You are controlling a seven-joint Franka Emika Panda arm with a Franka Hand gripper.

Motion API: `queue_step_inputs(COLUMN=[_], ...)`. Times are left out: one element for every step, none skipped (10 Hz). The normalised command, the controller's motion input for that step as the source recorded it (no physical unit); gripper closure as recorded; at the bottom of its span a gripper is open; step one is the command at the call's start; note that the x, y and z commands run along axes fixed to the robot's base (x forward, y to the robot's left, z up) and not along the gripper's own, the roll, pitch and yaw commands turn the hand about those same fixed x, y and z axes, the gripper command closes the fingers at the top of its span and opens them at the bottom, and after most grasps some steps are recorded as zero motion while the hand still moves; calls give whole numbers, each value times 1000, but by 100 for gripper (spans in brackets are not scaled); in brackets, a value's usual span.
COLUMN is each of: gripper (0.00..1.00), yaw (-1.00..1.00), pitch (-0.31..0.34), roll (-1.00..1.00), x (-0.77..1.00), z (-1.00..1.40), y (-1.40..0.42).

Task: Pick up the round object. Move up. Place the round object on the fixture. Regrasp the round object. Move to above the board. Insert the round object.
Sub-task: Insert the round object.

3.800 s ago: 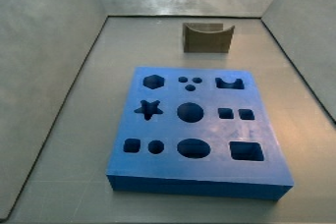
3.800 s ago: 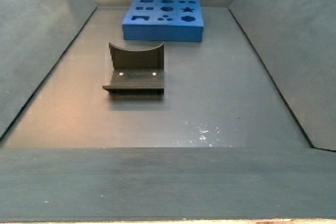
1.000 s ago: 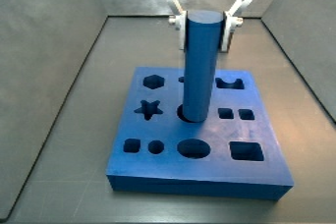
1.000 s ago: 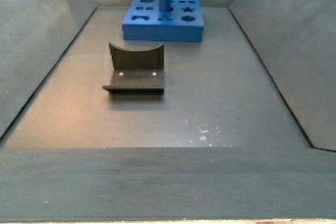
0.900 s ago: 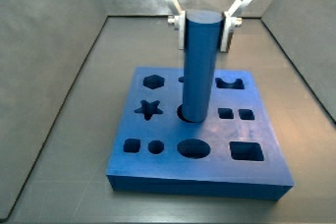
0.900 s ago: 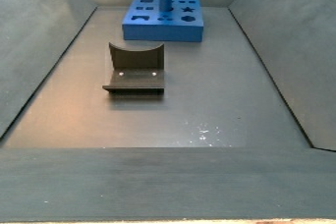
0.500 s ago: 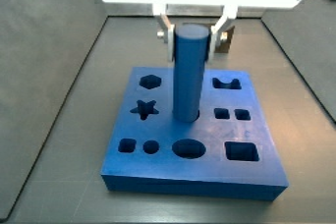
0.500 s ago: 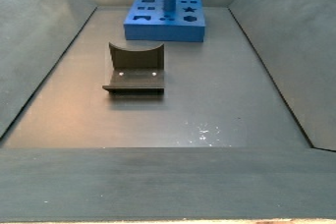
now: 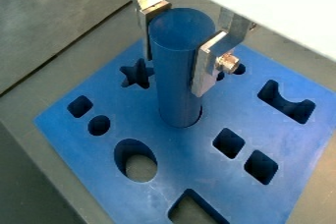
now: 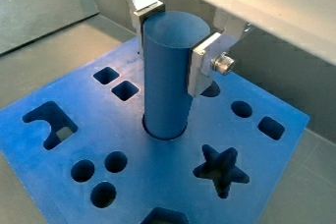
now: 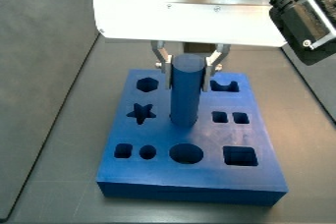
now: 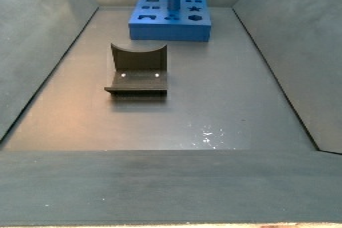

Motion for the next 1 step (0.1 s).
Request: queue_step_inputs(gripper=[100], yaw=[0], pitch=[0], roll=[0], x=[0], z=[0], y=[0])
